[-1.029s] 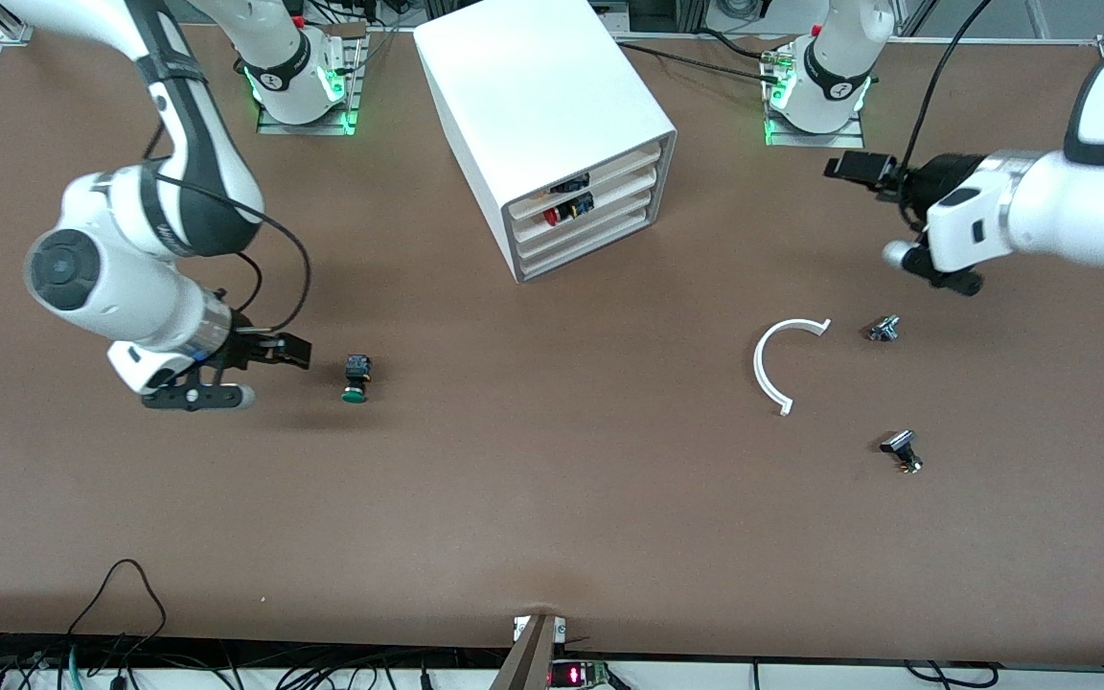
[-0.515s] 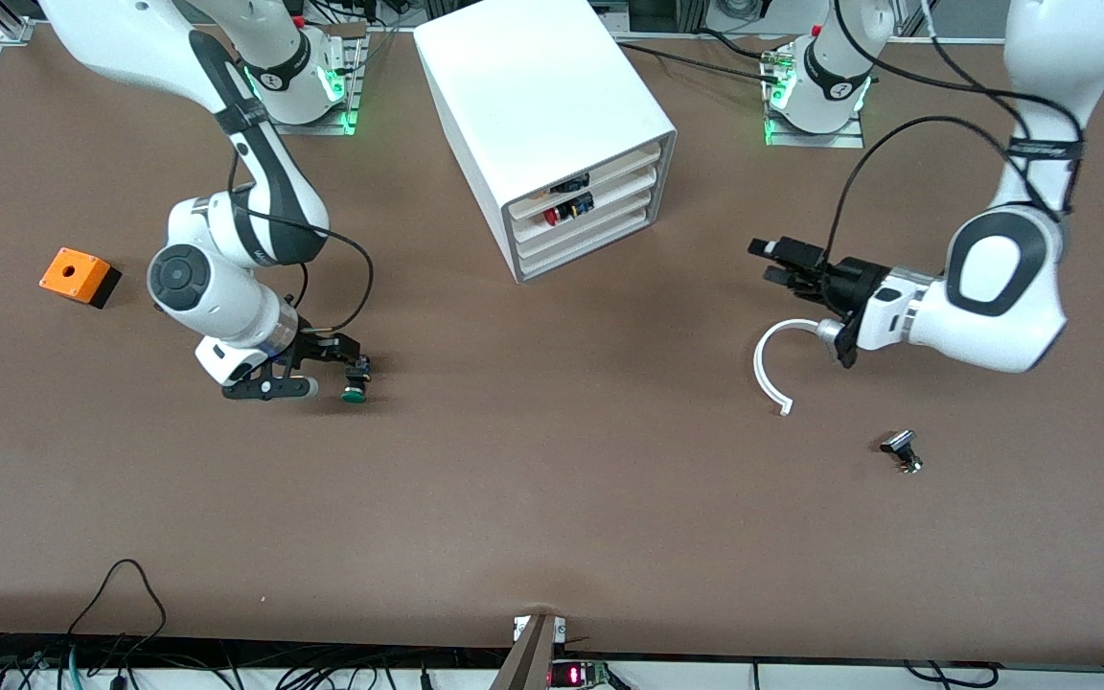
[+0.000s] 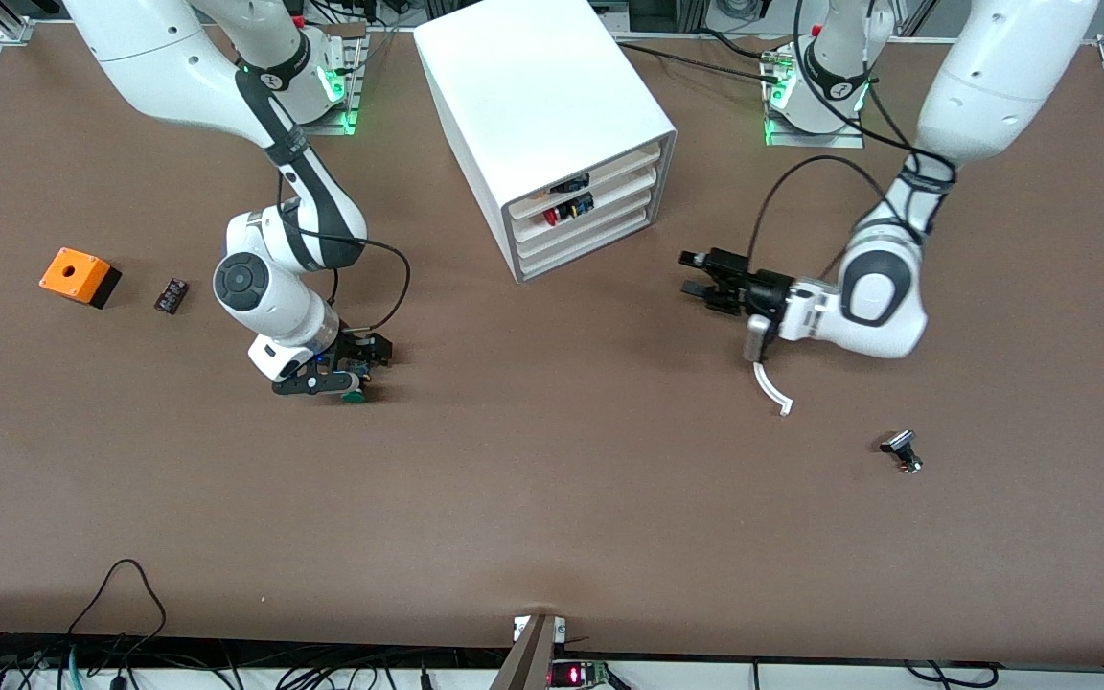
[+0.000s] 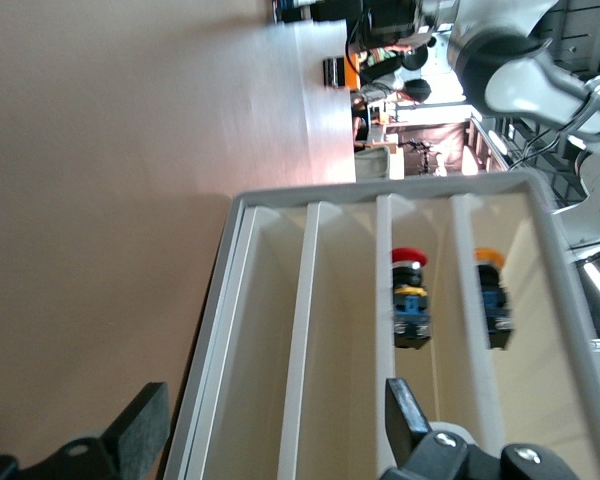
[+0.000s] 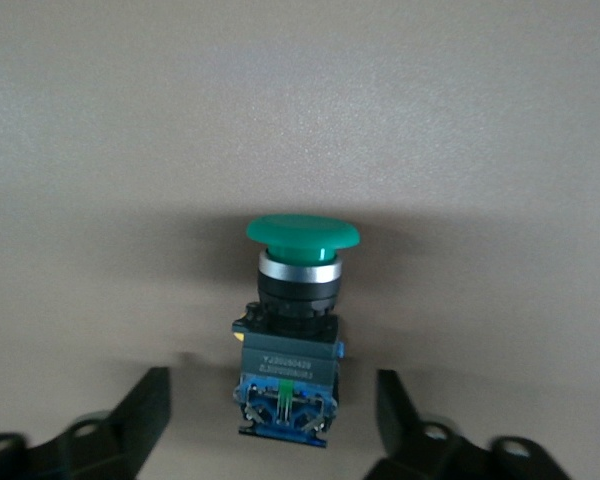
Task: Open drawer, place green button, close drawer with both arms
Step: 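Pull the drawer open with the left gripper while the right gripper lifts the button, then carry the button over the drawer with the right gripper while the left gripper withdraws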
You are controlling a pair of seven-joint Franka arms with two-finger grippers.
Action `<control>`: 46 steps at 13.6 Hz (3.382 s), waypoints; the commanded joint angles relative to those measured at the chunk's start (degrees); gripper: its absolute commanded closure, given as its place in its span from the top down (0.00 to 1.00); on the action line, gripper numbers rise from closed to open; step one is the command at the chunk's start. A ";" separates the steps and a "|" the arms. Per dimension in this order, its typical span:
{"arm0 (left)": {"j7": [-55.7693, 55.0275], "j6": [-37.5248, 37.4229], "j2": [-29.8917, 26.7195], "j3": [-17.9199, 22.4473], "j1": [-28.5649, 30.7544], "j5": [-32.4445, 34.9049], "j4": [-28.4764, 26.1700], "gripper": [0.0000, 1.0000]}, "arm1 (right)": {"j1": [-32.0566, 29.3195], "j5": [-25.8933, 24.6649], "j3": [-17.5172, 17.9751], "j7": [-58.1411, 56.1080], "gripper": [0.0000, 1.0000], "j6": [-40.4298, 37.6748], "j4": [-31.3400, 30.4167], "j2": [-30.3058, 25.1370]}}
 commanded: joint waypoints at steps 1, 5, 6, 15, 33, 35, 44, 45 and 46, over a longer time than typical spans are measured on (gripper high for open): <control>2.64 1.52 1.74 -3.34 0.14 -1.93 -1.51 0.85 | 0.12 0.76 0.22 0.55 0.70 0.09 0.08 -0.60; 5.63 2.14 2.09 -3.70 -0.56 -2.80 -3.88 0.79 | 0.03 0.85 0.22 0.37 0.00 -0.17 0.61 -0.87; 6.33 2.14 2.09 -3.70 -1.35 -4.64 -4.58 0.79 | -0.06 0.85 0.22 1.68 0.00 -0.17 0.96 -0.87; 8.18 4.06 2.09 -4.05 -5.75 -8.96 -6.44 0.55 | 1.95 0.85 1.71 37.31 0.00 -20.97 16.41 -1.31; 3.01 5.13 2.00 -1.95 -6.55 -6.09 -0.31 0.00 | 14.09 0.85 2.06 75.34 0.00 -31.80 41.73 4.93; -1.03 5.04 2.01 -1.24 -5.67 -1.86 2.60 0.00 | 14.71 1.90 2.06 76.92 0.00 -32.69 44.98 6.51; -4.74 4.51 5.08 3.16 -2.51 5.53 13.24 0.00 | 25.59 1.82 1.71 96.06 0.00 -30.94 50.27 9.85; -4.82 4.51 5.34 3.16 -2.33 6.50 14.21 0.00 | 27.09 1.12 1.45 98.43 0.00 -29.97 50.27 10.20; -5.00 4.51 5.35 3.16 -2.07 6.51 14.30 0.18 | 28.67 0.24 1.45 101.15 0.00 -28.31 50.27 10.82</control>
